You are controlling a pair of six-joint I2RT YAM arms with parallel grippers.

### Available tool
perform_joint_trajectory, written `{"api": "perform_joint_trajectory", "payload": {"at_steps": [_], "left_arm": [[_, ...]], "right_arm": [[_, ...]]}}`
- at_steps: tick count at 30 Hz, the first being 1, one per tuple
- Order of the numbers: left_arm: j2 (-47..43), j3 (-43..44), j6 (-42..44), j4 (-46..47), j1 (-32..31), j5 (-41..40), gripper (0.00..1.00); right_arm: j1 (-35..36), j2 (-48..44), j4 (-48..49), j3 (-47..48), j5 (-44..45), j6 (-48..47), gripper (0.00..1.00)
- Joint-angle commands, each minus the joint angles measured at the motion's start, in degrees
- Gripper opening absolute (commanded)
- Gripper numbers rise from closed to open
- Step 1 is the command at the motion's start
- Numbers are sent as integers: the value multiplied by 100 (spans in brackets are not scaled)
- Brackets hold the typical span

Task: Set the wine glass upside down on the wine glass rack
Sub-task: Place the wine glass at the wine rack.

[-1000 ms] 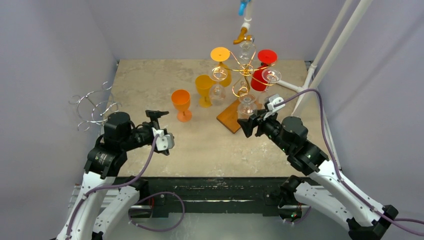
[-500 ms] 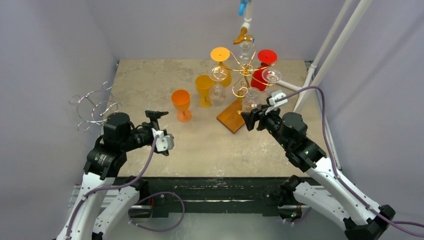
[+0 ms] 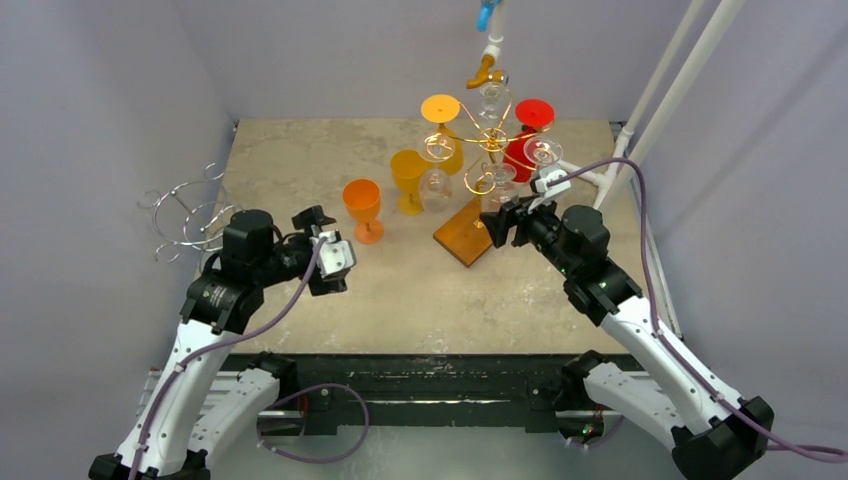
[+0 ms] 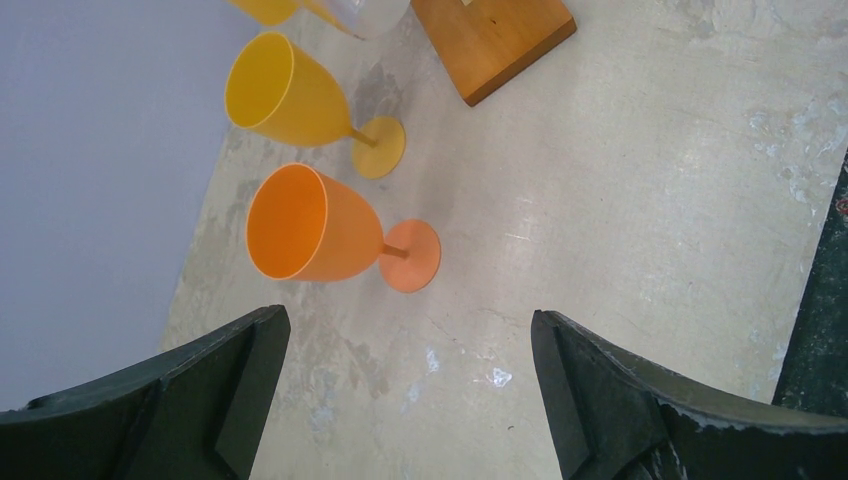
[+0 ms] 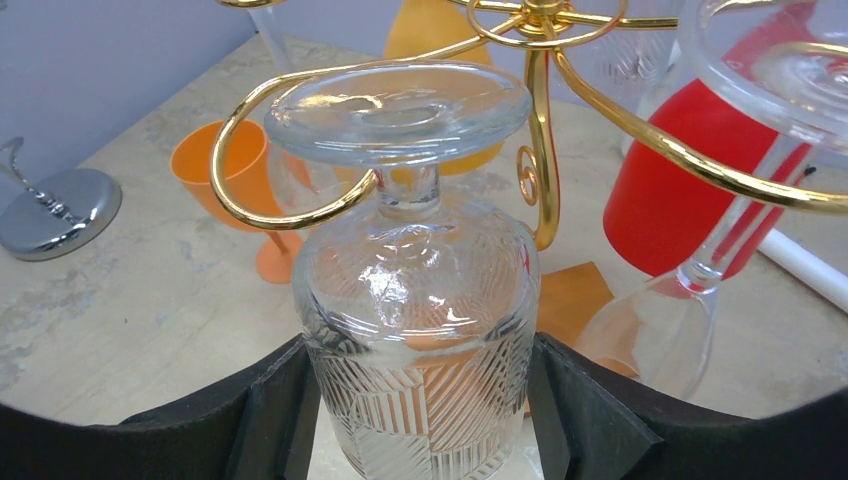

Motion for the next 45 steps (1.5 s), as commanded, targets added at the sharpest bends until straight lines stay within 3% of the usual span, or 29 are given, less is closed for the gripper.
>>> {"api": "perform_joint_trajectory", "payload": {"at_steps": [1,6,28,45], "left_arm": [[55,262,-597,153,1,-303,100],[323,439,-1123,-74,1,-505,100],[407,440,-1248,-410,1,-1110,100],[293,265,-1145,-409,1,-1116,100]], "right_arm": [[-29,53,807,433,-412,-132,0],[-30,181,927,468,-471,-153,0],[-89,557,1492,390,-909,-463,0],[-91,677,1704,298,-1492,-784,0]]}}
